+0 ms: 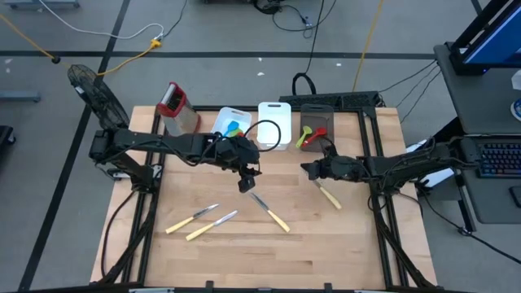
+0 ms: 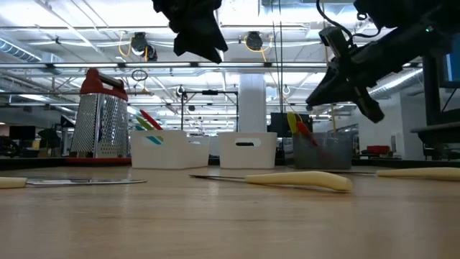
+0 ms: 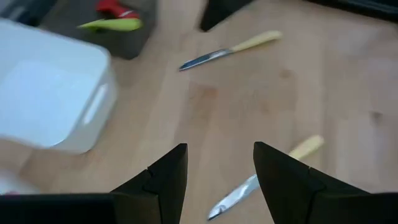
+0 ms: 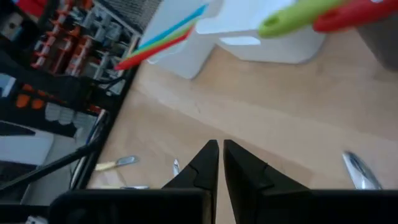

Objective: Pick & Place Kitchen Items
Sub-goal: Put the yellow knife into the right white bin

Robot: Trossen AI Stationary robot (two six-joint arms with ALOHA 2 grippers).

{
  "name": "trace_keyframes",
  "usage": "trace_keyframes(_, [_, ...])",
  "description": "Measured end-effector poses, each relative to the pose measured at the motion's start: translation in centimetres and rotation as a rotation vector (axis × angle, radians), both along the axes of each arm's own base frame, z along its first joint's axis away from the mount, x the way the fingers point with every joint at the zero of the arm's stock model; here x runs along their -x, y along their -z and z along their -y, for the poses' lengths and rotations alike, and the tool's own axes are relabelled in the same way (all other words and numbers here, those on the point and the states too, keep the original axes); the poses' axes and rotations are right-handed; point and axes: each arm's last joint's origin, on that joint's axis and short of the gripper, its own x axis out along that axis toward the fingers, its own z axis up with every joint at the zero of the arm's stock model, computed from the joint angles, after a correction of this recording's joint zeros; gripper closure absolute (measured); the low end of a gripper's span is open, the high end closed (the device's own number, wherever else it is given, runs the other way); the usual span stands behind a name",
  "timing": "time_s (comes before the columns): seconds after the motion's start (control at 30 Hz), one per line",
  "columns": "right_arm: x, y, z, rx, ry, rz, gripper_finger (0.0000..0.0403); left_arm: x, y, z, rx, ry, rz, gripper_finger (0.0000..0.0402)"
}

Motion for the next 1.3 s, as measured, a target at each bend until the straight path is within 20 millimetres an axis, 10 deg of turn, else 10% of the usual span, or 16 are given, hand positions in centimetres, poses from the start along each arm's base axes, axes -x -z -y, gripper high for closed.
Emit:
trace_keyframes(0.37, [-0.3, -0.2, 0.1, 0.141, -0.247, -0.032, 0.0379, 2.3, -2.0, 0.3, 0.041, 0.114, 0.137, 0.0215])
trace_keyframes(0.93, [-1.3, -2.2, -0.2, 0.255, -0.337, 0.165, 0.0221, 15.9, 0.9, 0.7, 0.116, 0.037, 0.564, 0.0215])
trace_keyframes(1.3, [-2.8, -7.5, -1.6, 0.36, -0.524, 0.059, 0.0222, 20.0, 3.1, 0.9, 0.135, -0.037, 0.642, 0.0215])
